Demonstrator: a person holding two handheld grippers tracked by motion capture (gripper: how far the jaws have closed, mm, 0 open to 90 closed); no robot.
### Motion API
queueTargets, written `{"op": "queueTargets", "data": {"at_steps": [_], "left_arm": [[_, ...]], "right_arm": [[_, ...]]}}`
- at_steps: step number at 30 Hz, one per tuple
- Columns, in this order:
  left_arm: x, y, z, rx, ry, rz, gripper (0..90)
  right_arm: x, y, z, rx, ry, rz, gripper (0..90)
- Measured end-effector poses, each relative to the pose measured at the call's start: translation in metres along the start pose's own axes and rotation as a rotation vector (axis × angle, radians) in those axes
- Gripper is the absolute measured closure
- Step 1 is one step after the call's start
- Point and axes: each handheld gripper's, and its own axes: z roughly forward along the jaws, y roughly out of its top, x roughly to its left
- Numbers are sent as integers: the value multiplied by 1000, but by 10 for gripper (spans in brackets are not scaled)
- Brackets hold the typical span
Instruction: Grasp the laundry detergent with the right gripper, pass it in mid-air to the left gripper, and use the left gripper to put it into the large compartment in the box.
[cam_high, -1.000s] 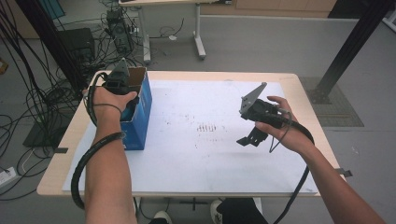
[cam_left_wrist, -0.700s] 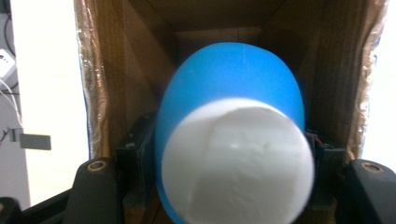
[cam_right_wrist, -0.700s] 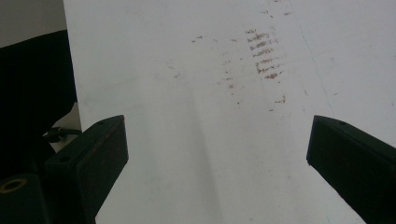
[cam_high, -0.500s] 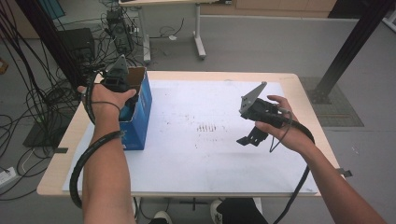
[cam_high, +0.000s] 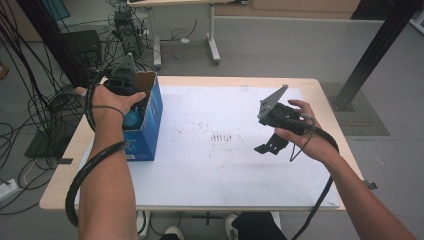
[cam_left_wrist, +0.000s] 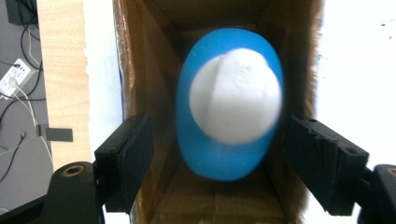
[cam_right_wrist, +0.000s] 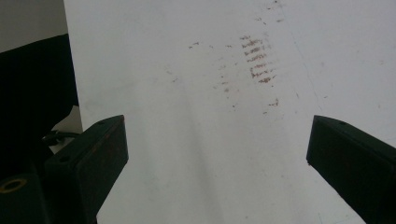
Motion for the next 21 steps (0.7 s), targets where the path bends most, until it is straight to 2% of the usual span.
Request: {"op": "queueTargets", "data": {"at_steps": [7, 11, 13, 17, 19, 21], "left_arm": [[-6, -11, -25, -32, -9, 18, 189], [-17, -15, -37, -62, -25, 46, 137], [-25, -15, -41, -70, -33, 74, 128], [-49, -13, -46, -87, -60, 154, 119], [-59, -12, -48, -93, -73, 178, 112], [-70, -12, -50, -102, -68, 209, 111]], "right_arm": [[-4, -1, -6, 8, -15, 21, 56], [-8, -1, -8, 26, -18, 30, 56], [-11, 0, -10, 42, -17, 34, 57], [-14, 0, -13, 61, -21, 37, 57], [-15, 0, -15, 68, -21, 37, 57], [-17, 0, -17, 74, -22, 37, 57]]}}
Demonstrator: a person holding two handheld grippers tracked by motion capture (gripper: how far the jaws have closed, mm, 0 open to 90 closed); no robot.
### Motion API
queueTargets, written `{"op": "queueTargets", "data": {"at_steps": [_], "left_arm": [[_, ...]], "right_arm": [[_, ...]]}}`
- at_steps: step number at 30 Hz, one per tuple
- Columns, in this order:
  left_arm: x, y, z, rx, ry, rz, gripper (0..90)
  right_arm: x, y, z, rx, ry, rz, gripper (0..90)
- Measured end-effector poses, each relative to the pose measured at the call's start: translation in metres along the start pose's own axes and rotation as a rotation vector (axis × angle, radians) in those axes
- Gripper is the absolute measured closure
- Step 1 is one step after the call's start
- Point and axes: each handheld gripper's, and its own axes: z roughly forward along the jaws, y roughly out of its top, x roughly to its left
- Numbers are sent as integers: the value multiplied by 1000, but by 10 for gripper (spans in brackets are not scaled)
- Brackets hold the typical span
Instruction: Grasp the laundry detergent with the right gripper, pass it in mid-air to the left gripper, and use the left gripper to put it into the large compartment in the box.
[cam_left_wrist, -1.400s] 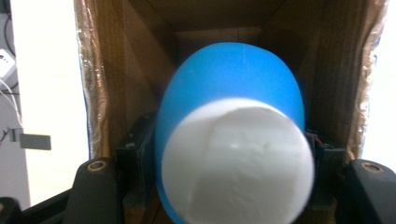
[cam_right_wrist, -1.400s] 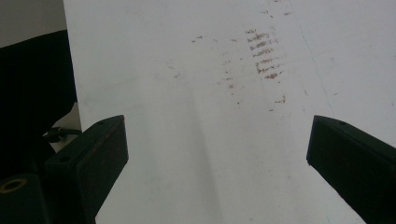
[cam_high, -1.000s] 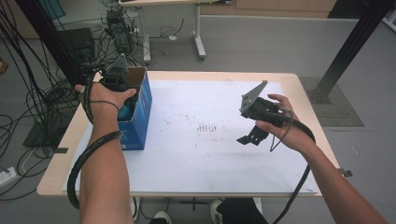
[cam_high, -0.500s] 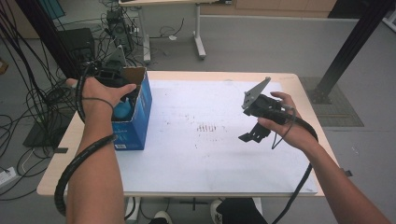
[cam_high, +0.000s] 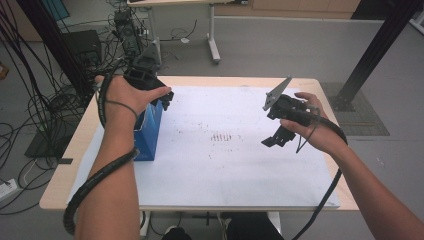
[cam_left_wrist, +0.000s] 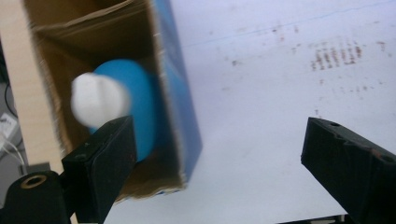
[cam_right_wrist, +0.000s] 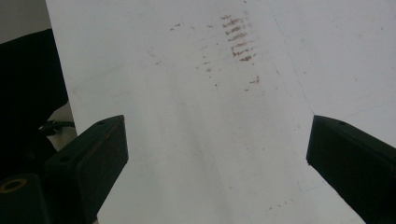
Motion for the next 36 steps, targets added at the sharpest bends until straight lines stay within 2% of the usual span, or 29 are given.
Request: {"op": "queueTargets", "data": {"at_steps": [4, 6, 12, 14, 22, 36], "left_arm": [[-22, 6, -3, -2, 6, 68, 108], [-31, 9, -4, -8, 0, 89, 105], [-47, 12, -6, -26, -12, 114, 100], [-49, 12, -7, -36, -15, 112, 100], [-57, 11, -6, -41, -23, 149, 100], [-65, 17, -3, -43, -30, 172, 100]], "right_arm": [[-4, 2, -5, 10, -8, 0, 57], [-7, 3, -7, 21, -9, -2, 57], [-15, 3, -10, 49, -10, 3, 59], [-17, 5, -11, 53, -18, 3, 58], [-24, 12, -14, 89, -39, 17, 60], [-26, 11, -13, 118, -36, 21, 61]]}}
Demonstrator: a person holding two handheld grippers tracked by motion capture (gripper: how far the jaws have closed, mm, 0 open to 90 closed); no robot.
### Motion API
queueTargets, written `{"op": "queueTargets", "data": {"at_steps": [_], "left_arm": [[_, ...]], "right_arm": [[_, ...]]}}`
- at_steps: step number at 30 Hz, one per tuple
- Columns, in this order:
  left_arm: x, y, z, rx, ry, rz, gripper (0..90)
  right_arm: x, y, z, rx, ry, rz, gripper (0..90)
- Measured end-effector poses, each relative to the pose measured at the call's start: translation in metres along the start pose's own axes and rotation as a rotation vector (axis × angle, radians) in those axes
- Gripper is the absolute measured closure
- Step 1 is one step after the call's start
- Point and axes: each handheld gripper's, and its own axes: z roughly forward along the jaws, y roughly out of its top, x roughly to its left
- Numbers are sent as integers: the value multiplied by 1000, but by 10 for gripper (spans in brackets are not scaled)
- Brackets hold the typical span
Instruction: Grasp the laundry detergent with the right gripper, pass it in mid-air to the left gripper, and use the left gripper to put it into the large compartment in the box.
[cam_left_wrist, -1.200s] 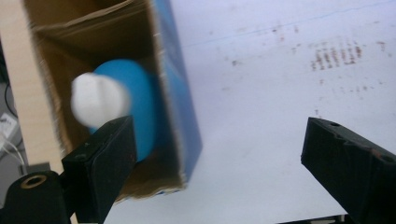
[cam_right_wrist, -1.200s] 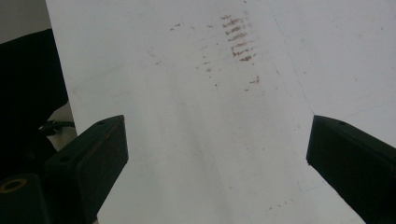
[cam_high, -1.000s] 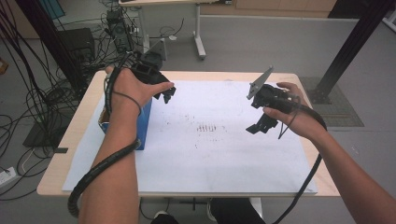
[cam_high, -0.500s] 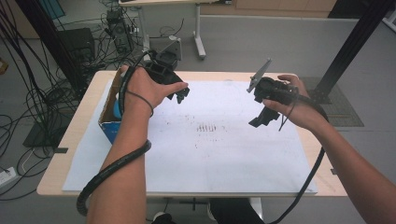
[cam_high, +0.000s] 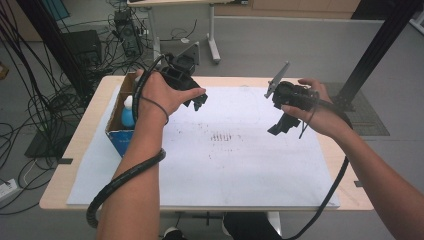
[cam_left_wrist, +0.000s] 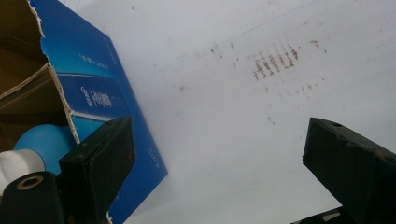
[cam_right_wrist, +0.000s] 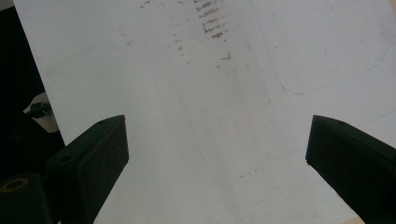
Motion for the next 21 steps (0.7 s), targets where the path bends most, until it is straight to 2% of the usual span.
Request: {"op": "queueTargets", "data": {"at_steps": [12, 21], "left_arm": [[-4, 1, 3, -3, -3, 5, 100], [-7, 1, 5, -26, -4, 3, 99]], "right_arm": [[1, -1, 2, 3, 8, 1, 61], [-1, -4, 3, 4, 5, 4, 61]]}}
